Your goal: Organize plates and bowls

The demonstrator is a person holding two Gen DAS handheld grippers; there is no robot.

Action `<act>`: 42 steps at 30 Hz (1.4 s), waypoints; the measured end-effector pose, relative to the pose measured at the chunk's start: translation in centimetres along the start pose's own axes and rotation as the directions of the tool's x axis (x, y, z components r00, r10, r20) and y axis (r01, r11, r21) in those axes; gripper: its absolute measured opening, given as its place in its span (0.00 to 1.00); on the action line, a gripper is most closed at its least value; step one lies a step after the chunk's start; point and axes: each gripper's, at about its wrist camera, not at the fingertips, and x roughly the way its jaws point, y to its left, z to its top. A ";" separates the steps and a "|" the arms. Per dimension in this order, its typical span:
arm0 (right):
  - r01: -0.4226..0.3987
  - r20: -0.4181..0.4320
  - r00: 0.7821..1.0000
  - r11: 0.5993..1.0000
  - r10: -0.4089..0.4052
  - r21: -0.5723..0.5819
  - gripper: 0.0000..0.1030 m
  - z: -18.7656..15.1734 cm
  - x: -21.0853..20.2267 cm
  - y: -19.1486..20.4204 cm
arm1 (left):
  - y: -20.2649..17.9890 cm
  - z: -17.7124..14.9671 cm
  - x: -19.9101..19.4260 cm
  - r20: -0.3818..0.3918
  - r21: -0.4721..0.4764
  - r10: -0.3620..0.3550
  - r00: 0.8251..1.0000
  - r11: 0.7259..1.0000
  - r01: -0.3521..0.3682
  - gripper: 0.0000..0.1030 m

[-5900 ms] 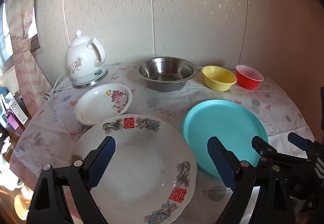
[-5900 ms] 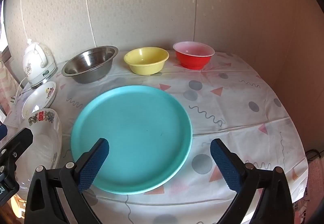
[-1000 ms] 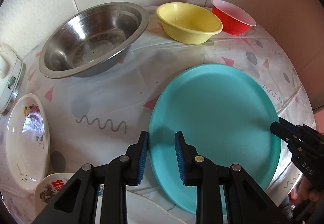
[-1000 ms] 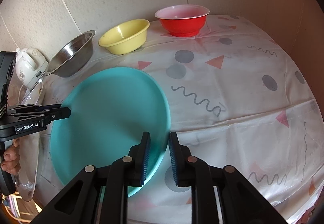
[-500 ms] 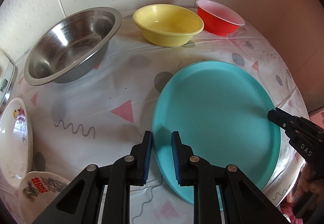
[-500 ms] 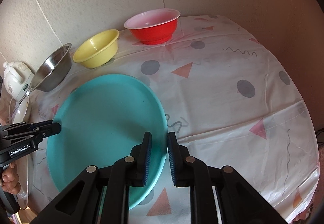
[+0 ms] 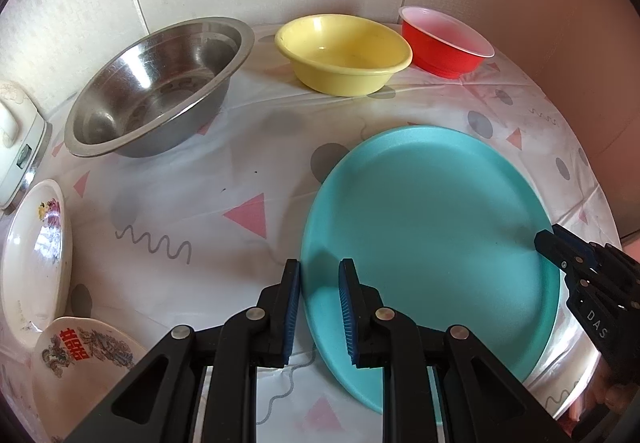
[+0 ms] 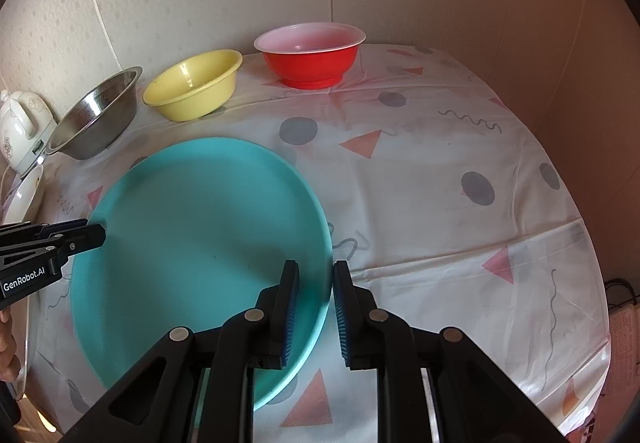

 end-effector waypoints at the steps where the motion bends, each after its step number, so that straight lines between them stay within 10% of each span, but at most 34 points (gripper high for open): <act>1: 0.008 0.007 1.000 1.000 -0.008 -0.001 0.17 0.0 -0.1 0.0 | -0.2 0.0 0.1 0.004 0.000 0.004 1.000 1.000 -0.004 0.19; 42: 0.042 0.235 0.972 0.980 0.005 -0.193 0.21 0.9 -7.7 7.2 | 1.4 -1.2 -2.4 0.076 -0.105 0.037 0.996 0.994 -0.029 0.19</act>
